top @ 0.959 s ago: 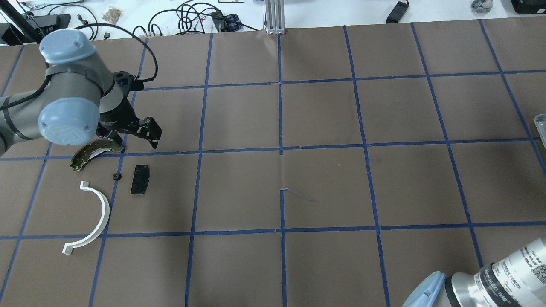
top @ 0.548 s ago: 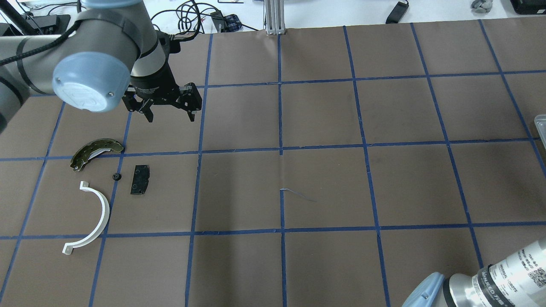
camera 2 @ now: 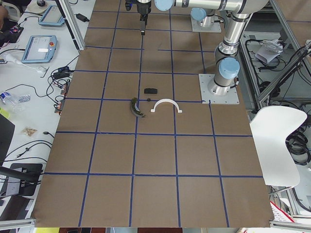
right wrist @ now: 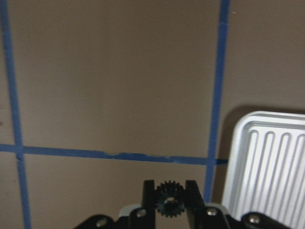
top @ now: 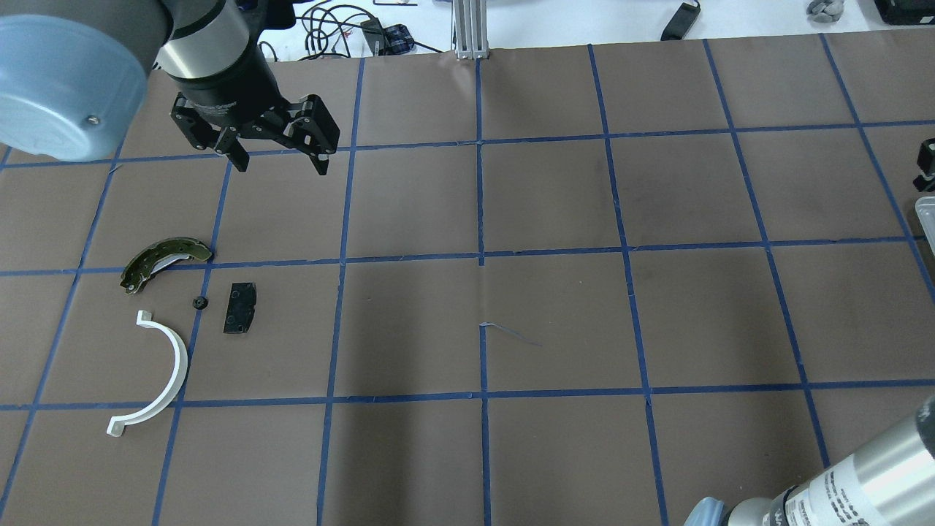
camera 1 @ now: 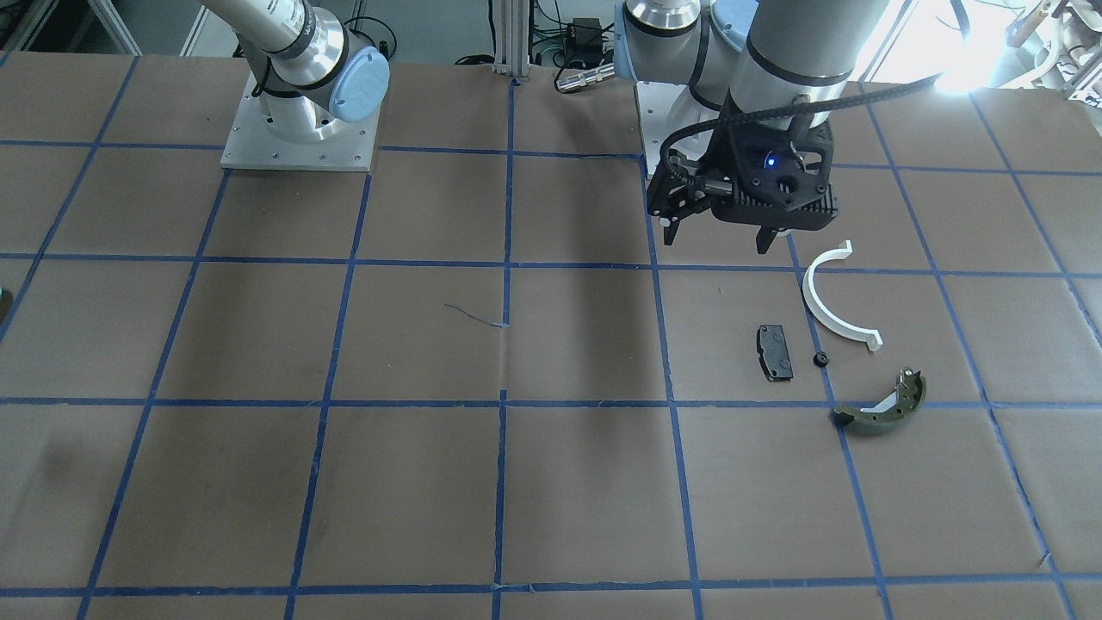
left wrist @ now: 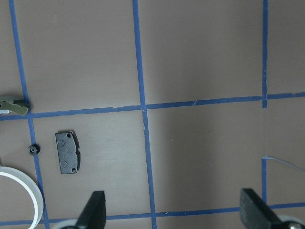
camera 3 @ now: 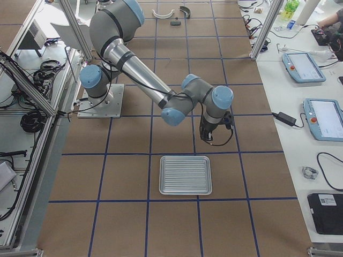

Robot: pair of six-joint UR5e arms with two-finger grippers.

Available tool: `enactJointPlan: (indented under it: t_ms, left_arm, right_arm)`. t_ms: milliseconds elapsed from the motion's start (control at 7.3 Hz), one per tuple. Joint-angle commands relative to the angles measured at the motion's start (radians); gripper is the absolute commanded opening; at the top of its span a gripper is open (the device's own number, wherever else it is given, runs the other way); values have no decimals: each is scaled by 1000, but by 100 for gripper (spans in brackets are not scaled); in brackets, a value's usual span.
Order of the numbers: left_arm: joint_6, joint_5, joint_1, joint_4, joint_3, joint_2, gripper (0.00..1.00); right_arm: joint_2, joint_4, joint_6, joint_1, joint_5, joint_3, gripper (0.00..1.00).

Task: Place bearing gear from tray to pile

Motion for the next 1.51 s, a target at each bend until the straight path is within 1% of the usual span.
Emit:
enactJointPlan:
  t_ms: [0,274,685,959,1233,1370]
  left_arm:
    - [9,-9,44,-101,14,20,100]
    - [9,-12,42,-103,5,29,100]
    - [9,-8,42,-103,3,31,100]
    - [9,-6,42,-103,5,29,100]
    - [9,-6,44,-103,7,29,100]
    - [9,-8,42,-103,7,29,100]
  right_arm:
    - [-76,3,294,215,6,106,0]
    - [-90,0,455,351,21,142,0]
    - [-113,3,717,592,23,142,0]
    - [-113,-2,808,704,113,142,0]
    - [-99,-18,935,848,141,143,0]
    - [-78,-67,1009,933,177,151,0]
